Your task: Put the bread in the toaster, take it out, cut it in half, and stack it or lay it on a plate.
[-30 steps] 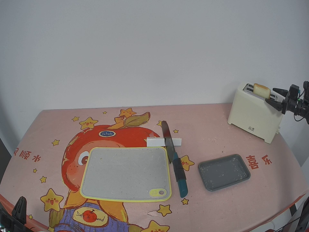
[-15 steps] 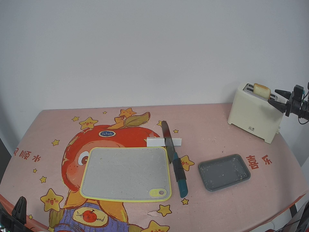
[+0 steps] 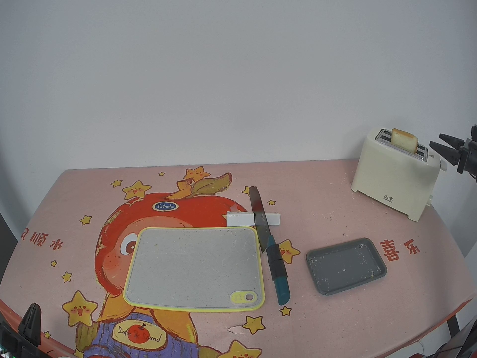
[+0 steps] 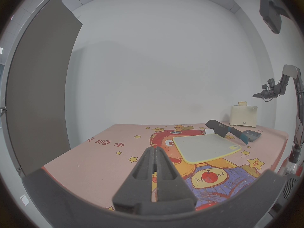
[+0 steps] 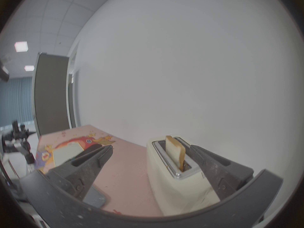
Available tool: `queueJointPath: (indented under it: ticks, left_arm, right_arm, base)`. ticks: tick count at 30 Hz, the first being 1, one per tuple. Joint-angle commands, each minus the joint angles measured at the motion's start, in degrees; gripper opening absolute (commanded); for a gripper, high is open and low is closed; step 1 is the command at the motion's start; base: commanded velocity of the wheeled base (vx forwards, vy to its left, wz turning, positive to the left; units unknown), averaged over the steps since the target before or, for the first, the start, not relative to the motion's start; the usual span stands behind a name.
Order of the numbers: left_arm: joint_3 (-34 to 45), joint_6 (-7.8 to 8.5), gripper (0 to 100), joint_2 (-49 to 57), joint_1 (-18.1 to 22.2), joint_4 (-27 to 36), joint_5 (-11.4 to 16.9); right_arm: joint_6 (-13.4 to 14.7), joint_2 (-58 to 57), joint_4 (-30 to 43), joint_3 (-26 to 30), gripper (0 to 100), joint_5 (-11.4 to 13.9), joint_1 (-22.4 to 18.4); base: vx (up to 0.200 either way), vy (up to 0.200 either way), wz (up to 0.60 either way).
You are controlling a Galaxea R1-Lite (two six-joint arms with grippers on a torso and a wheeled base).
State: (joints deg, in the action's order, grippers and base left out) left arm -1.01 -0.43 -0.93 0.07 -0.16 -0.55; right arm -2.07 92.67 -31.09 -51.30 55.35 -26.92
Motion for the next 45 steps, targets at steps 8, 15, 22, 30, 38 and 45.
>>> queueJointPath:
  ticks: [8, 15, 22, 30, 38, 45]
  left_arm:
    - [1.01, -0.01, 0, 0.49, 0.01, -0.11, -0.07]
    - [1.01, 0.08, 0, 0.49, 0.01, -0.02, -0.07]
    - [1.01, -0.01, 0, 0.49, 0.01, -0.11, -0.07]
    - [1.01, -0.01, 0, 0.49, 0.01, -0.11, -0.07]
    - [1.01, -0.01, 0, 0.49, 0.01, -0.02, -0.07]
    - [1.01, -0.01, 0, 0.49, 0.01, -0.02, -0.07]
  right_arm:
    - [31.69, -23.24, 0.85, 16.23, 100, -0.15, -4.20]
    - [29.58, -22.89, 0.24, 18.87, 0, -0.41, -8.24]
    - [22.73, -17.79, 0.76, 20.45, 0, -0.59, -8.15]
    - [15.96, -6.80, -2.84, 20.18, 0, -9.82, -8.59]
    - [0.75, 5.85, -26.31, 29.50, 0, -14.83, -10.35]
    - [-7.95, 17.63, -38.70, 32.31, 0, -14.56, -13.34]
  base:
    - [0.000, 0.000, 0.00]
    - [0.000, 0.000, 0.00]
    - [0.000, 0.000, 0.00]
    - [0.000, 0.000, 0.00]
    - [0.000, 0.000, 0.00]
    - [0.000, 0.000, 0.00]
